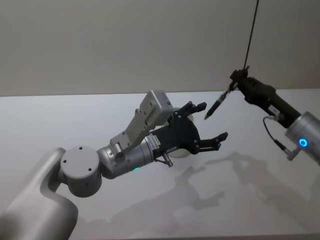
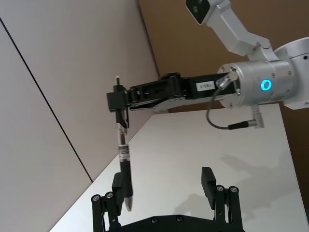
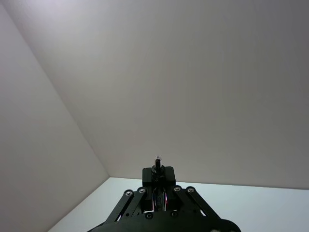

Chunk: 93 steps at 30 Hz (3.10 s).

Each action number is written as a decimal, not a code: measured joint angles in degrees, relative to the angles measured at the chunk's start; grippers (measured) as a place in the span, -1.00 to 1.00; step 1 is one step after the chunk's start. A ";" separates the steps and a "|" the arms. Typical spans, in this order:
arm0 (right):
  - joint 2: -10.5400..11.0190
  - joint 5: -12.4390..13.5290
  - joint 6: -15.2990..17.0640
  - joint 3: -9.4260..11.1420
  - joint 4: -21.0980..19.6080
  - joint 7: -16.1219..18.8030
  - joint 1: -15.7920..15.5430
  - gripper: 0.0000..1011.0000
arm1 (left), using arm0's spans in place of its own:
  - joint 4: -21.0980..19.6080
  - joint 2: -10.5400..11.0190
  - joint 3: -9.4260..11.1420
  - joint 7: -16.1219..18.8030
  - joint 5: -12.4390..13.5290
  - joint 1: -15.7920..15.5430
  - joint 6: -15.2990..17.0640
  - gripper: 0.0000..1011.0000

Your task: Place the pen into the pen holder.

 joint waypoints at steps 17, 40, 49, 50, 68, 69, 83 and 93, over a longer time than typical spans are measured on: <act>-1.45 -6.82 -0.81 -1.71 11.00 5.86 8.86 -0.72 | 0.00 0.00 0.00 0.00 0.00 0.00 0.00 0.98; -5.56 -12.84 -6.58 -6.37 27.87 8.06 18.09 -0.71 | 0.00 0.00 0.00 0.00 0.00 0.00 0.00 0.98; -6.99 -13.18 -8.62 -7.76 31.99 7.42 20.29 -0.72 | 0.00 0.00 0.00 0.00 0.00 0.00 0.00 0.98; -7.12 -13.26 -8.75 -7.90 32.36 7.36 20.47 -0.71 | 0.00 0.00 -0.01 0.00 0.00 0.00 0.00 0.98; -8.48 -15.04 -10.76 -9.75 36.42 6.44 22.58 0.12 | 0.00 0.00 0.00 0.00 0.00 0.00 0.00 0.98; -8.52 -15.11 -10.82 -9.82 36.56 6.41 22.65 0.23 | 0.00 0.00 0.00 0.00 0.00 0.00 0.00 0.98; -8.75 -15.49 -11.14 -10.18 37.24 6.28 23.03 0.98 | 0.00 0.00 0.00 0.00 0.00 0.00 0.00 0.98; -8.81 -15.57 -11.21 -10.26 37.40 6.24 23.10 0.98 | 0.00 0.00 0.00 0.00 0.00 0.00 0.00 0.98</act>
